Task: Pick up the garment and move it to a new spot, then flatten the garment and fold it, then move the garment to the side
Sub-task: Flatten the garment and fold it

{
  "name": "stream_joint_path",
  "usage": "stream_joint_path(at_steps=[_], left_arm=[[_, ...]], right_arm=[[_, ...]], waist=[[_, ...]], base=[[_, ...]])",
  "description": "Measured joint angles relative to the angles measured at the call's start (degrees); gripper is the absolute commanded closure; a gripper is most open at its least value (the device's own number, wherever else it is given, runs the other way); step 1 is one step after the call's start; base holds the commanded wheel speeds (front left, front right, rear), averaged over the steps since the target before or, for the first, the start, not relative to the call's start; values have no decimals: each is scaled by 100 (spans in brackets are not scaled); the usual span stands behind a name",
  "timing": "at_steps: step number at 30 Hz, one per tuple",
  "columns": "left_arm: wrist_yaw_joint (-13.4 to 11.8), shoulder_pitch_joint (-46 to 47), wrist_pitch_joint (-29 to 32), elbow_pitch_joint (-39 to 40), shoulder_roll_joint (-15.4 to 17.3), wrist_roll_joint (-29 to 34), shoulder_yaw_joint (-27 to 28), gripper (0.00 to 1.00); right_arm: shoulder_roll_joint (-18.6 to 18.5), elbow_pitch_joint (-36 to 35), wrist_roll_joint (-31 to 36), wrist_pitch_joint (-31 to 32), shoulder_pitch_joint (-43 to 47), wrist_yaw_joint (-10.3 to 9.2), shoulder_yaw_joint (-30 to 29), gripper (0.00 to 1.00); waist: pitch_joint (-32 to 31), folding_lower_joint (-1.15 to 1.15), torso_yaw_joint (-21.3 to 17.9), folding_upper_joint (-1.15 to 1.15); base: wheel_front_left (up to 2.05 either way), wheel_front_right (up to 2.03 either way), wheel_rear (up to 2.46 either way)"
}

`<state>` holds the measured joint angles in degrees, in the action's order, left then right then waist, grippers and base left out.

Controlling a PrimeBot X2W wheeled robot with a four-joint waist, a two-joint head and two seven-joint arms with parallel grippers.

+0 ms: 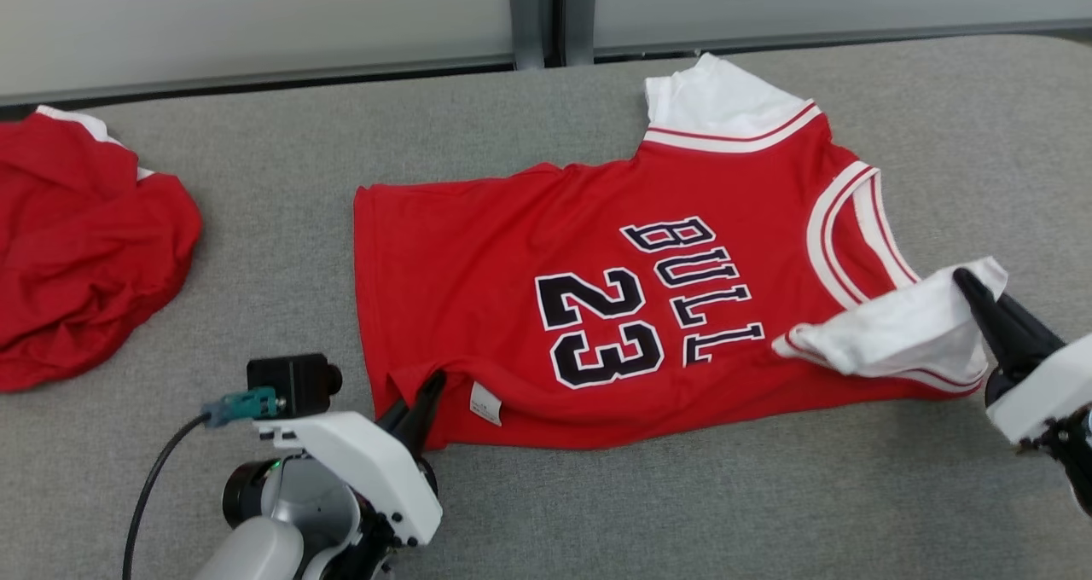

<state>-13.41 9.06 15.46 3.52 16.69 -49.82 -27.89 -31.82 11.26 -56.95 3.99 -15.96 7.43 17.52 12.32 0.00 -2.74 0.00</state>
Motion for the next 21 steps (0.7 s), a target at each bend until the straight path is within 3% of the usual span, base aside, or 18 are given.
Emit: stream_joint_path(at_steps=[4, 5, 6, 7, 11, 13, 17, 21], left_arm=[[27, 602, 268, -548, -41, 37, -52, 100], [68, 725, 303, -693, -32, 70, -83, 83], [80, 821, 308, -825, -21, 133, -108, 57], [80, 892, 282, -942, -9, 201, -120, 0], [129, 886, 113, -1116, 65, 270, -83, 0], [159, 640, 16, -971, 216, 266, -53, 0], [58, -171, -147, -412, 623, 243, 123, 0], [-78, -540, -127, 177, 647, 140, 129, 0]], right_arm=[[-8, 441, 110, 304, -747, 0, 223, 100], [5, 563, 123, 376, -900, 0, 274, 75], [-11, 691, 230, 414, -1028, 0, 355, 51], [-34, 808, 367, 400, -1126, 0, 404, 0], [-151, 898, 649, 87, -1283, 0, 556, 0], [-385, 794, 938, -71, -1149, 3, 680, 0], [-738, 631, 1262, -91, -463, 7, 730, 0], [-875, 482, 1395, 90, 31, 7, 613, 0]], waist=[[351, 0, 115, 0], [423, 0, 143, 0], [487, 0, 171, 0], [536, 0, 196, 0], [538, 0, 238, 0], [450, 0, 202, 0], [199, 0, 58, 0], [208, 0, -101, 0]], base=[[0, 0, 0], [0, 0, 0], [0, 0, 0], [0, 0, 0], [0, 0, 0], [0, 0, 0], [0, 0, 0], [0, 0, 0]])
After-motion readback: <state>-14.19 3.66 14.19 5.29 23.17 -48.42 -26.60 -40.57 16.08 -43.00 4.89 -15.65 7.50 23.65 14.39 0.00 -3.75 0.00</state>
